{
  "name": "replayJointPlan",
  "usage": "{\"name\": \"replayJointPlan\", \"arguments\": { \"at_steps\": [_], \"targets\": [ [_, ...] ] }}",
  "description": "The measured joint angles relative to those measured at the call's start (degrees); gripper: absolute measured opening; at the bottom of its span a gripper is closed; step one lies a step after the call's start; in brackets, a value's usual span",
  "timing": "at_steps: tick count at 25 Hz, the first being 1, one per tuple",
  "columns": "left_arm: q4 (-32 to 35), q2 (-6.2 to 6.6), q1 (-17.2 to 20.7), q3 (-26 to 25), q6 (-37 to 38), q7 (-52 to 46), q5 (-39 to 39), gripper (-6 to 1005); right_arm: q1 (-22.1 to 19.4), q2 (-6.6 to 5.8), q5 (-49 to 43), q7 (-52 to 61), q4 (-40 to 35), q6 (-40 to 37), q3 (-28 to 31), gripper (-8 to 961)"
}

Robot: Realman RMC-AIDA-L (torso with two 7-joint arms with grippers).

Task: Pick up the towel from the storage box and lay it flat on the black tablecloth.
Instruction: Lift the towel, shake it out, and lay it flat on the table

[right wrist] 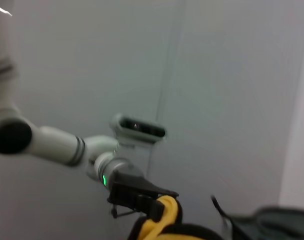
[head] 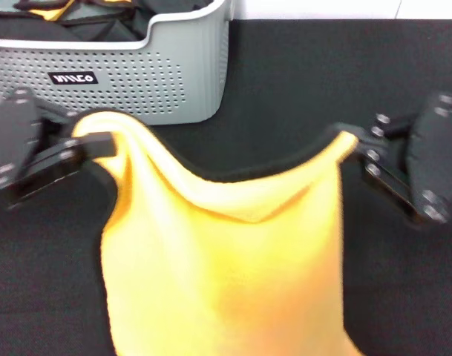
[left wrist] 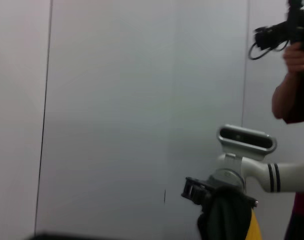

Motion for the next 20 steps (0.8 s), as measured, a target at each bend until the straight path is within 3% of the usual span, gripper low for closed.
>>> {"name": "replayJointPlan", "arguments": {
  "at_steps": [1,5,7,9,12,20],
  "targets": [
    [-1.04,-0.59,-1.8,-1.4,-1.02,-0.4,3.18,11,1.48,-0.05,-0.53,0.08,2.15,0.96,-0.08,17],
    [-4.67,-3.1,-7.23,-6.87,-10.35,-2.04,19.3,11,14.9,0.11,-3.3,0.08,22.18,6.46,-0.85,17],
    [-6.74,-3.67,-9.51,-7.66,-15.99,-2.78,26.2,11,22.4,0.4,-3.26,-0.42,33.24,8.89,-0.92,16],
    [-9.25,-3.91,-11.74,-7.77,-21.02,-3.5,30.44,11,27.27,0.44,-3.11,-1.34,40.94,12.04,-0.72,16],
    [-10.8,-3.87,-12.73,-7.77,-26.55,-4.61,31.83,11,30.09,0.48,-2.82,-2.9,45.05,17.59,-0.61,16],
    [-10.22,-3.99,-13.1,-7.72,-37.2,-7.99,33.77,12,30.56,0.39,-2.73,-3.13,44.77,28.48,-0.59,17]
  ]
}}
